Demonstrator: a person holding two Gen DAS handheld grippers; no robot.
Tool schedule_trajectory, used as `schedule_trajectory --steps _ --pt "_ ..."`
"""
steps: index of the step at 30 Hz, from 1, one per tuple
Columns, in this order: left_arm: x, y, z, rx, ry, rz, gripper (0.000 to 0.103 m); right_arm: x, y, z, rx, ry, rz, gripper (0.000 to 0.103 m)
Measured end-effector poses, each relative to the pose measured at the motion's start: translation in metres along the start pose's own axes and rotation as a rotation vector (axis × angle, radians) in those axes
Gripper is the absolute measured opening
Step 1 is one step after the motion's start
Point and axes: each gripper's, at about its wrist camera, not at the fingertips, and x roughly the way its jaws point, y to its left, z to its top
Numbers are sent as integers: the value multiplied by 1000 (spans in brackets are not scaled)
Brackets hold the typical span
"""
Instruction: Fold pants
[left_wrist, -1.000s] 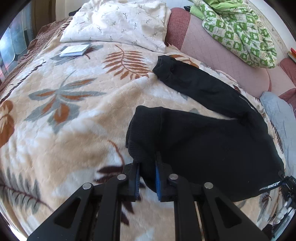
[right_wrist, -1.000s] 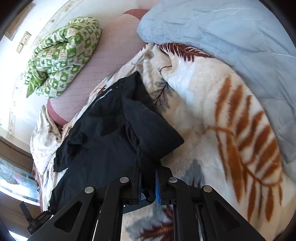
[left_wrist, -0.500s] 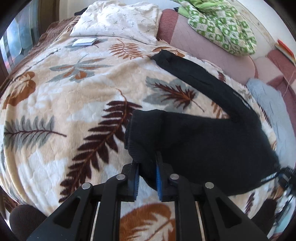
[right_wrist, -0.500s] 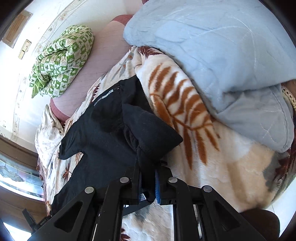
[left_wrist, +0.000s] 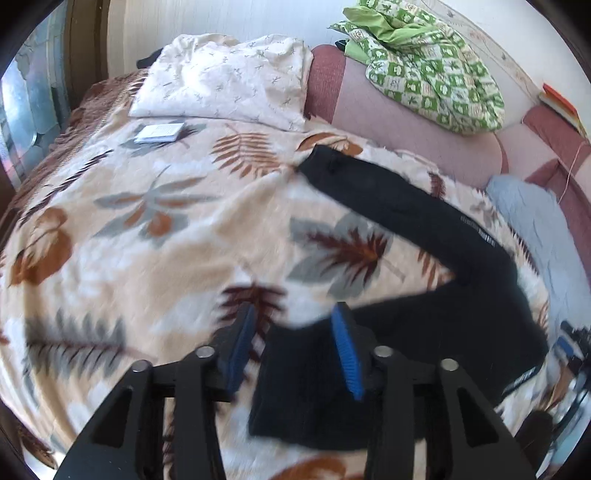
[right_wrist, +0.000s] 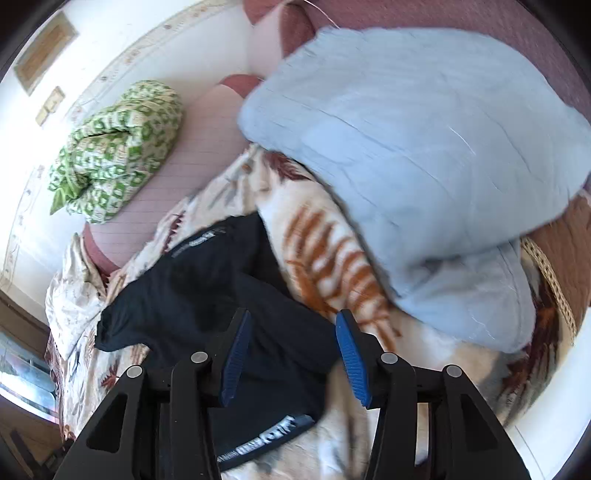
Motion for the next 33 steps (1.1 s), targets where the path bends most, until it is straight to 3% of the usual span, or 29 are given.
schedule_trajectory --steps 3,8,14,18,19,21,22,33 --pt "42 2 37 -66 21 -54 49 11 29 -7 -68 15 48 64" --pt "126 11 87 -211 93 -106 49 54 66 -25 -143 106 92 64" --pt "192 15 128 -294 115 -138 49 89 72 -35 -165 152 74 64" --pt "209 8 145 -318 87 -162 53 99 68 -33 -162 157 57 64" --pt "212 6 148 -321 86 -155 52 101 69 -33 -163 158 55 65" --pt "213 0 150 -288 97 -85 22 104 71 -33 -173 158 45 66" --pt "214 -1 150 -281 109 -77 15 104 72 -34 -179 157 39 66" --pt "117 40 94 -324 24 -48 11 64 76 -38 -193 115 63 66"
